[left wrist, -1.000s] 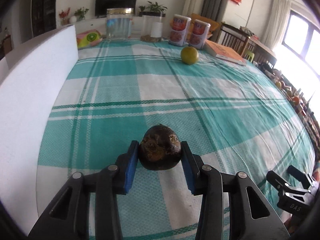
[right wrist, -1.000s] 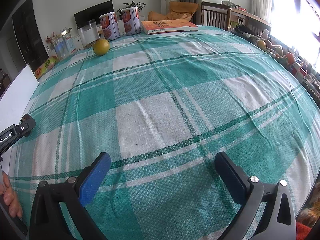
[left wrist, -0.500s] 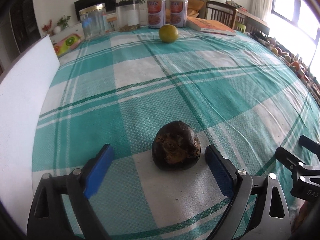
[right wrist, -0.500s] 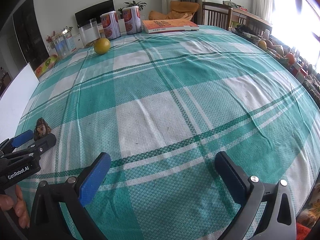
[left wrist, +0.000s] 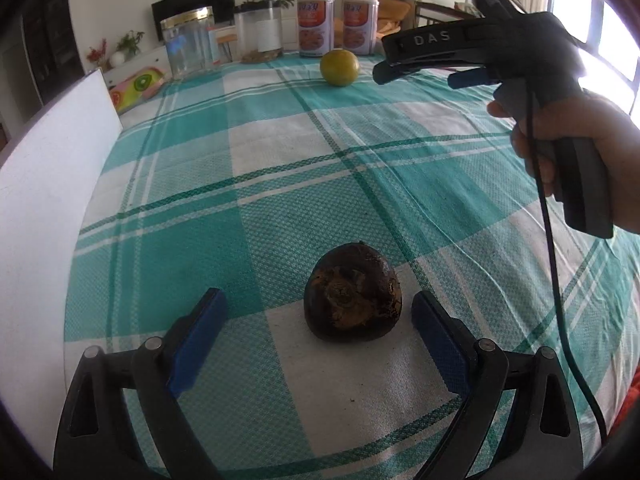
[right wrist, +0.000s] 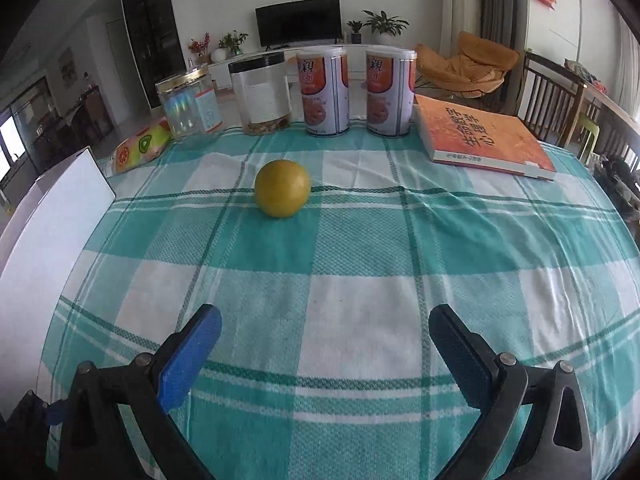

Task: Organize fruits
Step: 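Grasp the small yellow citrus with the right gripper while the left gripper holds the dark fruit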

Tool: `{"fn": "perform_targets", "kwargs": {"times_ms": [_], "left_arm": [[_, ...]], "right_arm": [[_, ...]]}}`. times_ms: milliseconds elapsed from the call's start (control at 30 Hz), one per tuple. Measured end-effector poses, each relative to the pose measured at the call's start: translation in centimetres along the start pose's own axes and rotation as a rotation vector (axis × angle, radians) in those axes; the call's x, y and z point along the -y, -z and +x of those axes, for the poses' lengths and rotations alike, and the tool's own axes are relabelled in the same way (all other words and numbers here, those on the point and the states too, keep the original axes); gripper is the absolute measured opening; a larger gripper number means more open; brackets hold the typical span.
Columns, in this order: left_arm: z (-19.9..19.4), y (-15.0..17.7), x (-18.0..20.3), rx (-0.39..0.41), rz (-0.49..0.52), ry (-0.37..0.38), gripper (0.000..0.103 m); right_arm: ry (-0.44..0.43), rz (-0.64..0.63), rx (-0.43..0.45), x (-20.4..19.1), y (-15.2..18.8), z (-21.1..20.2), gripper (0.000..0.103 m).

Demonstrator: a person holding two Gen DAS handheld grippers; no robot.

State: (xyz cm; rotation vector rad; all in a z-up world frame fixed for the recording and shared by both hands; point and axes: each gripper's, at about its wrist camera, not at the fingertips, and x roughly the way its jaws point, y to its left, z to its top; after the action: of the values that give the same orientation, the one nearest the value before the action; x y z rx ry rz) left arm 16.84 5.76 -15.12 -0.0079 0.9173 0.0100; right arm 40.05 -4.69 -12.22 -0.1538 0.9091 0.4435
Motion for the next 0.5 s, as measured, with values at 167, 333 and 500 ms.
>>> {"fn": "perform_targets", "kwargs": {"times_ms": [167, 333, 500], "left_arm": [[0.0, 0.0, 0.0, 0.000, 0.000, -0.001, 0.095], [0.0, 0.0, 0.0, 0.000, -0.001, -0.001, 0.096], [0.1, 0.0, 0.0, 0.000, -0.002, -0.001, 0.096]], "right_arm": [[-0.037, 0.064, 0.006, -2.0, -5.1, 4.7, 0.102], [-0.077, 0.211, -0.035, -0.6, -5.9, 6.7, 0.051], [-0.144, 0.227, -0.025, 1.1, -2.0, 3.1, 0.051]]}}
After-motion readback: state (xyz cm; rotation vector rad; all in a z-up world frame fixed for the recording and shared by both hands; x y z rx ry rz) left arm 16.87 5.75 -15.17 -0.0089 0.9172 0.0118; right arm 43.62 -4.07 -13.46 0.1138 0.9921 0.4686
